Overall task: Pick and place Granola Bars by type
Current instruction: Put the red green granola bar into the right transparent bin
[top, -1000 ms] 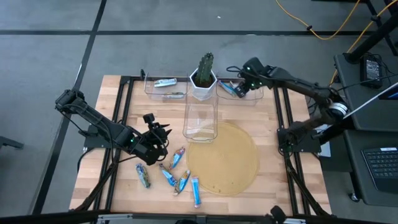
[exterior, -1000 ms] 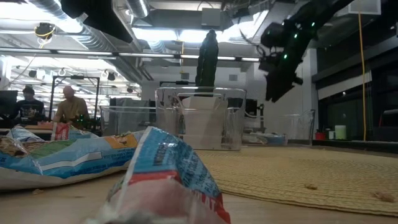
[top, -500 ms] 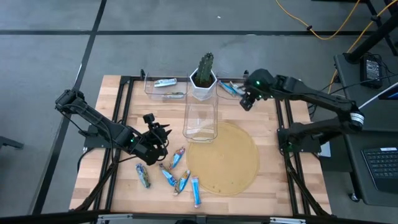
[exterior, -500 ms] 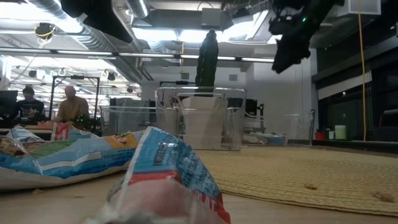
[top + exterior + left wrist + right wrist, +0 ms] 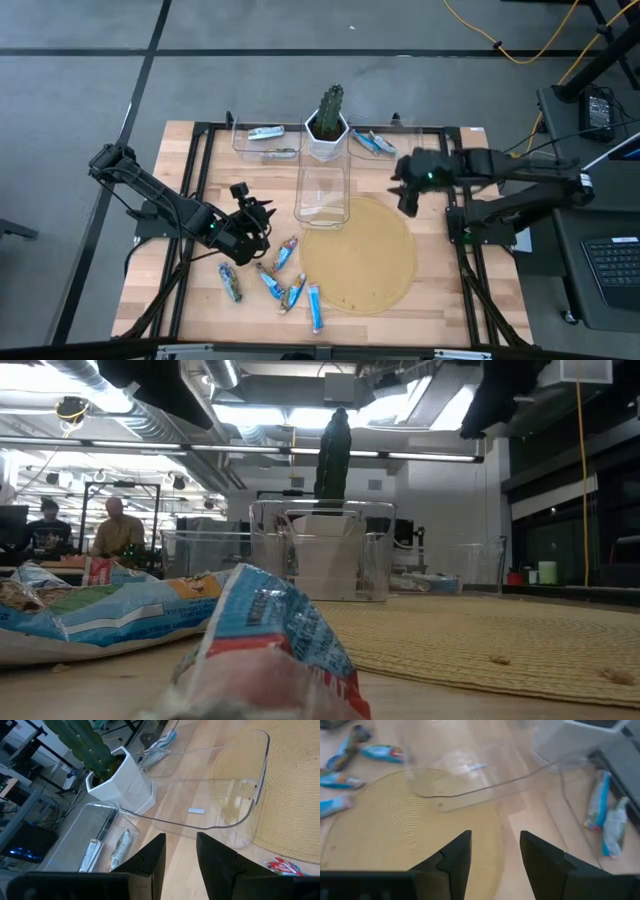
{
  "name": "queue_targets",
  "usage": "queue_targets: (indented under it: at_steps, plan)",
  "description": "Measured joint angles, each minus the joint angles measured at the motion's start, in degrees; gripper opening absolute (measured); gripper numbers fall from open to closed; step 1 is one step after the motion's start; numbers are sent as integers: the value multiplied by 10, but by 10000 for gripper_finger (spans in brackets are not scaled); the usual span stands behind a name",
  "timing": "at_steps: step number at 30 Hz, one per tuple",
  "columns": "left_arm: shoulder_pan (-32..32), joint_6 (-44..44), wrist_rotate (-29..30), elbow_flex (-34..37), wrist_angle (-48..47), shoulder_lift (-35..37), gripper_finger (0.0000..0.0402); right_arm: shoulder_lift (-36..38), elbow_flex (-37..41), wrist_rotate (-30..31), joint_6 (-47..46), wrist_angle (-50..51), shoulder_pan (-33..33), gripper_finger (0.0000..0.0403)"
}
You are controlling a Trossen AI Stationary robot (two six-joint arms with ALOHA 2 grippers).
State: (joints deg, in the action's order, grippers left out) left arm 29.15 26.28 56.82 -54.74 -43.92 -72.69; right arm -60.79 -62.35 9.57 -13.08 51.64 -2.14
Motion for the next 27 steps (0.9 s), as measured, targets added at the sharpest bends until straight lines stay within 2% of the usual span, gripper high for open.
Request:
queue_targets:
  at_steps: [8, 11, 14, 21, 27]
  plan:
    - [0, 5, -13, 0, 0, 0, 102, 1, 0, 89, -18, -8, 179, 171]
    - [0, 6, -13, 0, 0, 0, 102, -1, 18, 138, -7, -61, 248, 171]
    - [0, 6, -13, 0, 0, 0, 102, -1, 55, 154, 19, -143, 302, 171]
    - [0, -9, -21, 0, 0, 0, 102, -1, 162, 155, 78, -328, 364, 171]
    - [0, -29, -85, 0, 0, 0, 102, -1, 205, 158, 93, -410, 369, 171]
